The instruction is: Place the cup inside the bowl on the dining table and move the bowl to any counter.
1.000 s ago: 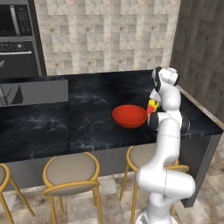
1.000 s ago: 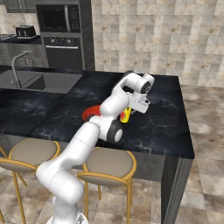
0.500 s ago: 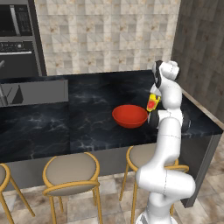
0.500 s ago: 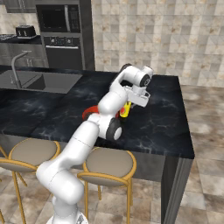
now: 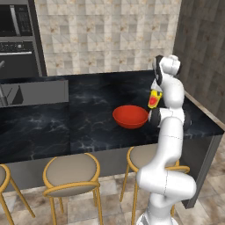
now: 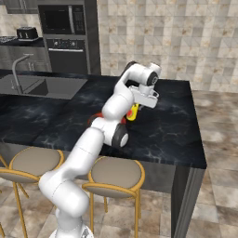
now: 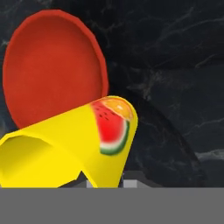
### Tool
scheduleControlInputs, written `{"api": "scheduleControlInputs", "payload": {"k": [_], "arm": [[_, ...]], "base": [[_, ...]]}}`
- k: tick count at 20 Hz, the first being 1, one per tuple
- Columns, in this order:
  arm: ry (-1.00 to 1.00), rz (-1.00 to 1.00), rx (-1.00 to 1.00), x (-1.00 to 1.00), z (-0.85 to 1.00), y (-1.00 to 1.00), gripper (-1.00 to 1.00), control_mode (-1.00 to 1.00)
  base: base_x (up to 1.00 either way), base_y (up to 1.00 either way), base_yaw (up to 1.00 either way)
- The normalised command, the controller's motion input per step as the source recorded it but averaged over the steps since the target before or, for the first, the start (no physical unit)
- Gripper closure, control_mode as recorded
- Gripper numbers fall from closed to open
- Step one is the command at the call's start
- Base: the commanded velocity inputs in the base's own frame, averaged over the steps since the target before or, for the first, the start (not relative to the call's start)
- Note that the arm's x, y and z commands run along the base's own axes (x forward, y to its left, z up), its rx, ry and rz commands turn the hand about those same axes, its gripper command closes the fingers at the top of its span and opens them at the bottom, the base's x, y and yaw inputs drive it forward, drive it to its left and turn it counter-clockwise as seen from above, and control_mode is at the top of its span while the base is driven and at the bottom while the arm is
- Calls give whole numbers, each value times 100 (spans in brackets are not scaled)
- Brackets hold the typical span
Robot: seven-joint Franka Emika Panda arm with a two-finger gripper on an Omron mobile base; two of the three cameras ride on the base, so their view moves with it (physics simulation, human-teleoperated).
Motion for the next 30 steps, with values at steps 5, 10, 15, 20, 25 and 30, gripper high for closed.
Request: {"api": "scheduleControlInputs", "payload": {"k": [5, 10, 15, 20, 25, 30], "arm": [[0, 0, -4, -13, 6, 35, 100, -100], [0, 0, -4, -2, 0, 57, 100, -100], [0, 0, -3, 0, 0, 59, 100, -100], [0, 0, -4, 0, 0, 46, 100, -100], [0, 0, -5, 0, 0, 42, 100, -100], [0, 0, -5, 0, -1, 23, 100, -100]], "base": [[0, 0, 0], [0, 0, 0], [0, 0, 0], [0, 0, 0], [0, 0, 0], [0, 0, 0]]}}
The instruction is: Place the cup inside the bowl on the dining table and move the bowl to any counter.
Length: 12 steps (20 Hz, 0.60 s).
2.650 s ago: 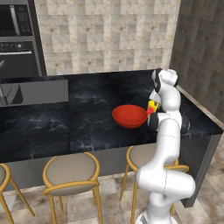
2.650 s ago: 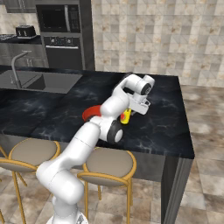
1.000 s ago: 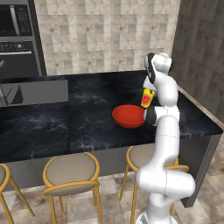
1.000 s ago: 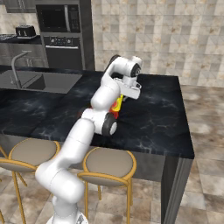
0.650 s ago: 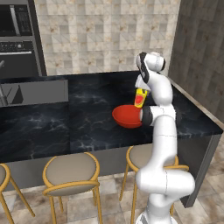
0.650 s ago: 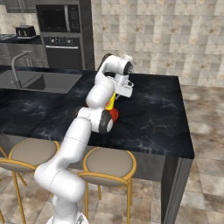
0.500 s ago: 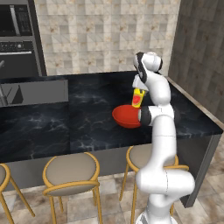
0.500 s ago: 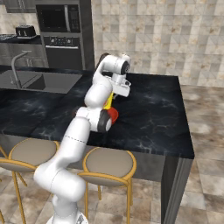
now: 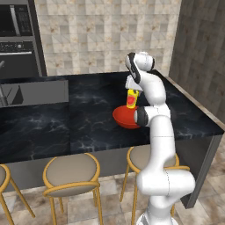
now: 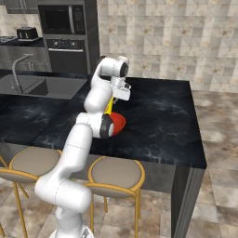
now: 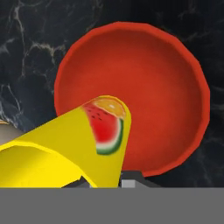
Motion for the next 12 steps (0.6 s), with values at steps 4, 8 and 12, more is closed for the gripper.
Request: {"api": "scheduleControlInputs", "payload": {"k": [4, 8, 12], "arm": [[-3, 0, 0, 0, 0, 0, 100, -100], [-1, 0, 0, 0, -14, 0, 100, -100], [-3, 0, 0, 0, -27, 0, 100, -100]], "base": [[0, 0, 0], [0, 0, 0], [0, 0, 0]]}}
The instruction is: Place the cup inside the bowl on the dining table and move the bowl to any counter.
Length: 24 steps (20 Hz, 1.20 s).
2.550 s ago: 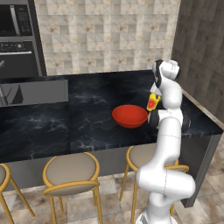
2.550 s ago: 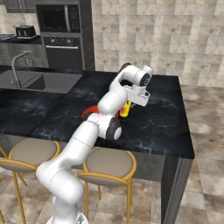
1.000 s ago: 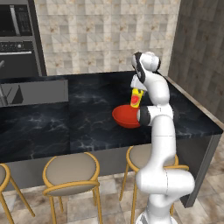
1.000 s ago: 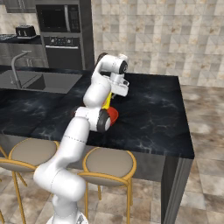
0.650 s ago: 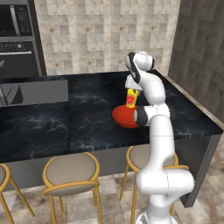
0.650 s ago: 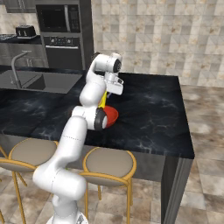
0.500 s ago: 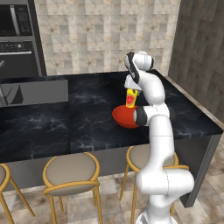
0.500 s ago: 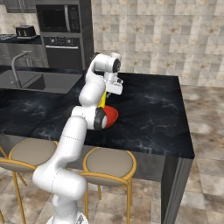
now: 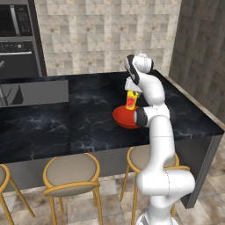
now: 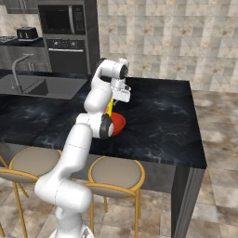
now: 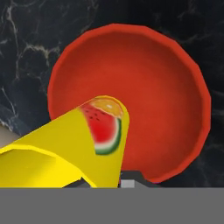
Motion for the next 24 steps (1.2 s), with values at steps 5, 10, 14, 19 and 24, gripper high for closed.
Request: {"api": "scheduleControlInputs", "payload": {"k": [5, 10, 14, 19, 24], "arm": [[-4, -1, -2, 0, -30, 0, 100, -100], [-11, 0, -3, 2, -6, 0, 100, -100], [-10, -1, -3, 6, -1, 0, 100, -100], [-4, -3, -3, 0, -13, 0, 100, -100], [-3, -3, -2, 0, -20, 0, 100, -100]], "base": [[0, 0, 0], [0, 0, 0], [0, 0, 0], [0, 0, 0], [0, 0, 0]]}}
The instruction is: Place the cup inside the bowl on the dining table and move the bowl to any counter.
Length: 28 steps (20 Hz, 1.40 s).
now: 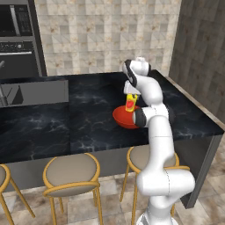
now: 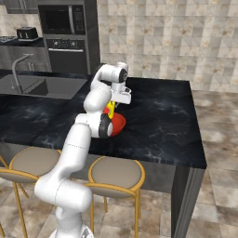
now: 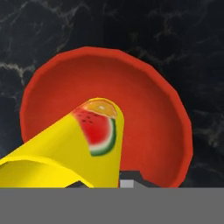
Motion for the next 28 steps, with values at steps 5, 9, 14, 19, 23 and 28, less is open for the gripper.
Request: {"api": "scheduleControlInputs", "payload": {"k": [5, 9, 14, 19, 23, 28], "arm": [[-3, -2, -2, 0, -21, 1, 100, -100], [-1, -2, -2, 0, -17, 3, 100, -100], [-1, -2, -2, 0, -15, 5, 100, -100], [0, -3, 0, -8, -16, 2, 100, -100], [0, -4, 0, -16, -13, 0, 100, -100], [0, -5, 0, -19, -13, 0, 100, -100]], "base": [[0, 0, 0], [0, 0, 0], [0, 0, 0], [0, 0, 0], [0, 0, 0], [0, 0, 0]]}}
